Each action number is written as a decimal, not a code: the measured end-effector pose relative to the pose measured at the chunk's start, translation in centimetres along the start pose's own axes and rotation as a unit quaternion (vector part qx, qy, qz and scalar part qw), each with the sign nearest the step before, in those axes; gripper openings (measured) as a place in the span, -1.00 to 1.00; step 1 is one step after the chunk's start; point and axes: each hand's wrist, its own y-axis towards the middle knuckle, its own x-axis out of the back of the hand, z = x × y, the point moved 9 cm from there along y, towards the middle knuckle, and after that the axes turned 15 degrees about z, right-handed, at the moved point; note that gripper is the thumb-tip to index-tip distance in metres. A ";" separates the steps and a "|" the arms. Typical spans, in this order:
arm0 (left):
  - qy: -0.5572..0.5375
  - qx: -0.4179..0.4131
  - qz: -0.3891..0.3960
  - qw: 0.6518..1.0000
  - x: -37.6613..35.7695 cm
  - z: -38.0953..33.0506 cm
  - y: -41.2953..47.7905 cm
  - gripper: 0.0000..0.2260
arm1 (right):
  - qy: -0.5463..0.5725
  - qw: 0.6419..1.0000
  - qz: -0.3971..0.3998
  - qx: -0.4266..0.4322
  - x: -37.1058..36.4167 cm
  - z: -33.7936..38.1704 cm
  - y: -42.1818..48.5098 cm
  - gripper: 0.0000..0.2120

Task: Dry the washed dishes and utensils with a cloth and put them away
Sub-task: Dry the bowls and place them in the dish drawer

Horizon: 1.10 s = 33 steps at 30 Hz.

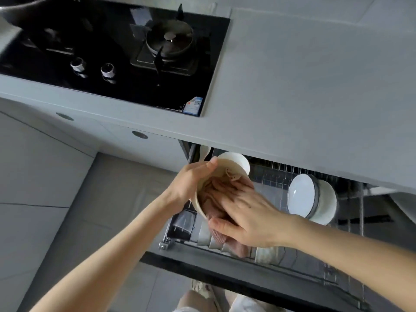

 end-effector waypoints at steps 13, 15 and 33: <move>-0.113 -0.078 -0.135 0.981 -5.2 6.0 -6.8 -0.67 | -0.030 0.944 -0.323 0.064 -1.9 6.2 -13.2 -0.48; -0.155 -0.098 -0.149 0.972 -5.8 7.0 -7.4 -0.66 | -0.031 0.951 -0.306 -0.002 -3.2 4.7 -16.1 -0.29; -0.229 -0.157 -0.025 0.960 -15.8 11.5 -0.1 -0.56 | 0.753 0.650 -0.056 -0.081 -14.4 -8.7 -15.8 -0.06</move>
